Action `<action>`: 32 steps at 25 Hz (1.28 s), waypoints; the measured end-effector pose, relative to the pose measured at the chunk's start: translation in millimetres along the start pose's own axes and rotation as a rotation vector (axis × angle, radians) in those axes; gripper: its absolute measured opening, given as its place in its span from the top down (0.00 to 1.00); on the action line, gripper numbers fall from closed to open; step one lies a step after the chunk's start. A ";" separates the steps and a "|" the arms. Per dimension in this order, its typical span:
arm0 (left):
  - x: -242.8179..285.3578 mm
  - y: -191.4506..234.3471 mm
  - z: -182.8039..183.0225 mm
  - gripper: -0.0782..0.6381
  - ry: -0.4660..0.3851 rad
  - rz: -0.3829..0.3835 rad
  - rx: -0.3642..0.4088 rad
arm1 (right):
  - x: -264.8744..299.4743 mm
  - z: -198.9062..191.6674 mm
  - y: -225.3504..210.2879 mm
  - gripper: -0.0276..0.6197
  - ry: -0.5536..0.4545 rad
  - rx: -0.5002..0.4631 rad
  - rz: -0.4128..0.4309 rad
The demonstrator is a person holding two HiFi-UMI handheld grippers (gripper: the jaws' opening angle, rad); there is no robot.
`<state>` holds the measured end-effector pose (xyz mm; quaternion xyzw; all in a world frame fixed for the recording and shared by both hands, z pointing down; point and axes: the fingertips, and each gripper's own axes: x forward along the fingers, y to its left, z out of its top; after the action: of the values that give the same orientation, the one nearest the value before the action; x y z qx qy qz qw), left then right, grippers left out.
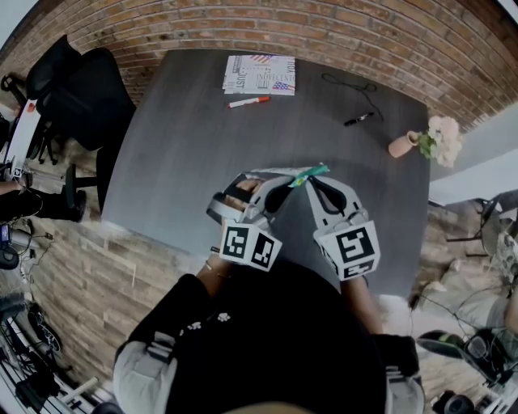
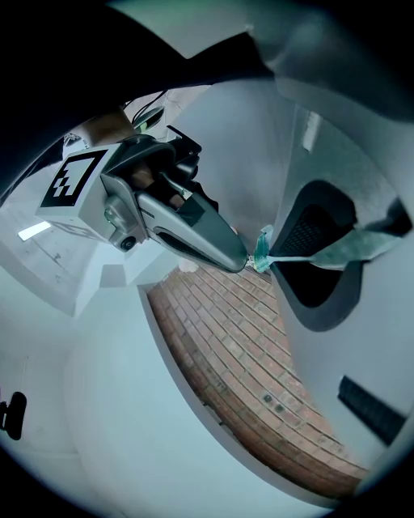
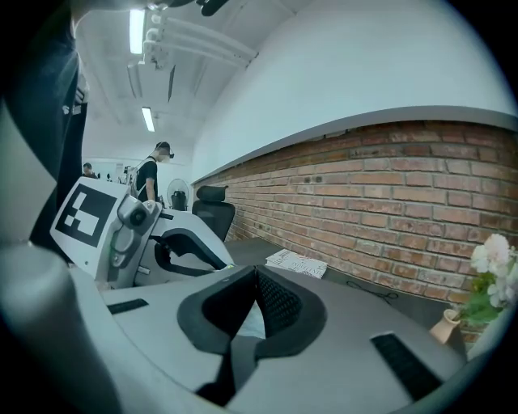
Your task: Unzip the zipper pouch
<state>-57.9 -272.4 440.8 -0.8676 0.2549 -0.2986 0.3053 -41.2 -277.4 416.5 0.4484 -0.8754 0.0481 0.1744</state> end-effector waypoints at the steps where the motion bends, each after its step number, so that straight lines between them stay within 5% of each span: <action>1: -0.1 0.4 0.4 0.88 -0.001 0.000 -0.002 | 0.0 0.0 -0.8 0.95 0.001 -0.004 -0.005; 32: -1.8 -2.8 7.2 0.88 -0.020 -0.025 -0.040 | -3.4 -9.1 -18.4 0.95 0.022 -0.023 -0.067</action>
<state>-53.6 -266.6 437.5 -0.8795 0.2469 -0.2886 0.2868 -22.3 -283.5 422.5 0.4747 -0.8584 0.0372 0.1909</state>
